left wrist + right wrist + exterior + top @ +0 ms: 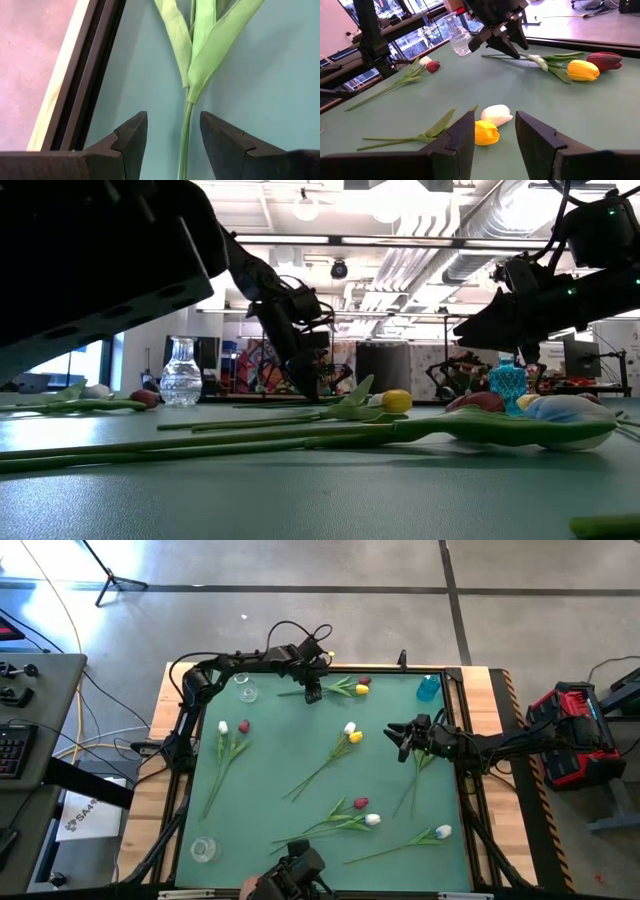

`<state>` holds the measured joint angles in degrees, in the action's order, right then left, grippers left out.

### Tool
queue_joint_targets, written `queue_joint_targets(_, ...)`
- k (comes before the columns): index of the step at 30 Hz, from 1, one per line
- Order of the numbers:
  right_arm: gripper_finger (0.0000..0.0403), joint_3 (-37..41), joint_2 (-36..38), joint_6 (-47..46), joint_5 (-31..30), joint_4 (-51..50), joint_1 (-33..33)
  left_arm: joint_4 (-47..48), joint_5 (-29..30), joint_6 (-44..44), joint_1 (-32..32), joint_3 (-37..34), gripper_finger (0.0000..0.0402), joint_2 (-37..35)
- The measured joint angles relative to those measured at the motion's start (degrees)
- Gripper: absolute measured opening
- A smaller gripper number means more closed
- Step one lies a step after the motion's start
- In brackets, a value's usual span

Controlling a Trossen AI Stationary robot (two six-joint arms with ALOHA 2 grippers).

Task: Sort flowers into vase by color
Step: Put the top yellow flower into the top transparent vase

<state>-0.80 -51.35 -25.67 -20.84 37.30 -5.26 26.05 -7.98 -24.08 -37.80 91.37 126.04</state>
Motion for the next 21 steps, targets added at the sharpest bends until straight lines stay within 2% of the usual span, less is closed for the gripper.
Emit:
queue_joint_targets(11,0.0131,0.0,0.0,-1.1,0.0,-0.2,0.0,-0.6,-0.3,-1.1,0.0,0.1,0.0166,1.6)
queue_joint_targets(21,0.0131,0.0,0.0,-1.1,0.0,-0.8,0.0,-0.6,-0.5,-0.7,0.0,0.1,0.0111,1.6)
